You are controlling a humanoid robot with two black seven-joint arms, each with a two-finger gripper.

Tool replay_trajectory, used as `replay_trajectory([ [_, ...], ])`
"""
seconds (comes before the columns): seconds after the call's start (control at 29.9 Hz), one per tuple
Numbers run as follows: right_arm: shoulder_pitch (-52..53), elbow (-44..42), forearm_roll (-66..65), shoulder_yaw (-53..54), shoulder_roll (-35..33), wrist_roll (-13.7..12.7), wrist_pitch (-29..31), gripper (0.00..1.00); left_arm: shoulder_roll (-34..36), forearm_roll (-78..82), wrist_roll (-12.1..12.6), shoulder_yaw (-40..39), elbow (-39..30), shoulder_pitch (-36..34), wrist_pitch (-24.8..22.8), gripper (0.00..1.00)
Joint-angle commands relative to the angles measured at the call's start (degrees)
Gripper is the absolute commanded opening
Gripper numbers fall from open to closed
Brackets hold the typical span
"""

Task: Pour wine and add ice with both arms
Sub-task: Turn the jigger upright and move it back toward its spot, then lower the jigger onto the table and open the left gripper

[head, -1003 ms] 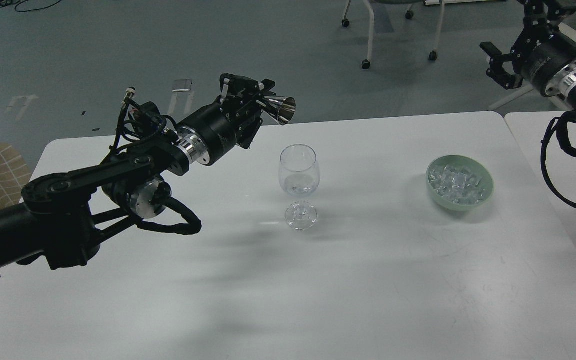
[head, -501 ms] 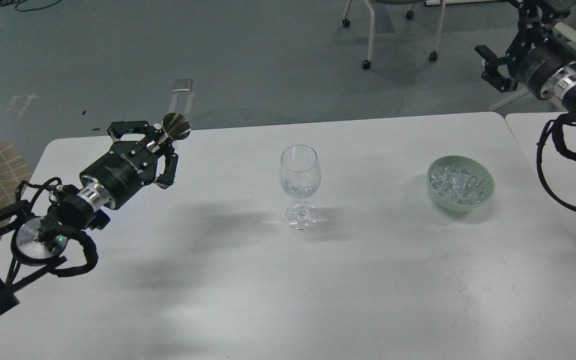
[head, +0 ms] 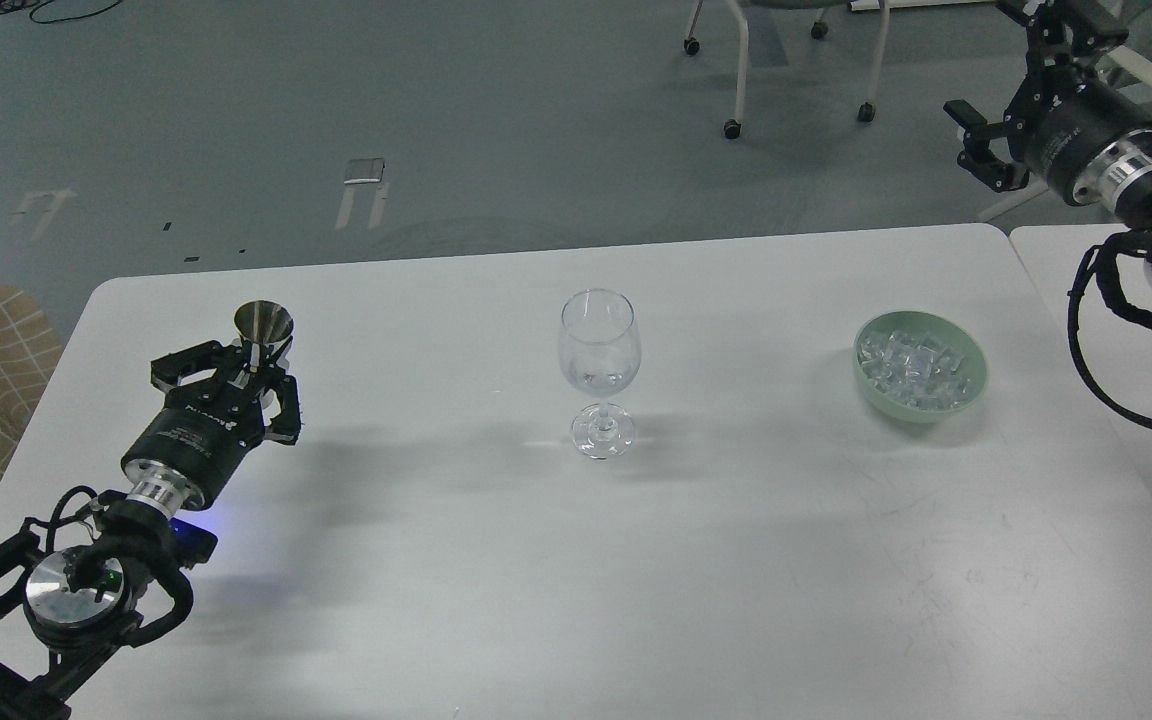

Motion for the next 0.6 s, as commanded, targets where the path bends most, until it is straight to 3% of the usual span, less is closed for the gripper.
replay_trajectory([
  [0.0, -0.02, 0.00, 0.00, -0.01, 0.01, 0.01, -0.05, 1.00, -3.95, 0.00, 0.42, -0.92, 3.92, -0.02, 0.04, 0.04],
  [0.1, -0.02, 0.00, 0.00, -0.01, -0.16, 0.01, -0.05, 1.00, -5.63, -0.09, 1.74, -0.92, 6.29, -0.28, 0.12, 0.04],
  [0.37, -0.11, 0.00, 0.00, -0.01, -0.43, 0.01, -0.05, 1.00, -6.52, -0.18, 1.92, -1.53, 8.24, -1.51, 0.30, 0.07],
  [0.57, -0.11, -0.09, 0.00, -0.01, -0.08, 0.01, -0.05, 1.00, -6.52, -1.58, 2.01, -1.62, 8.85, -1.51, 1.61, 0.19],
])
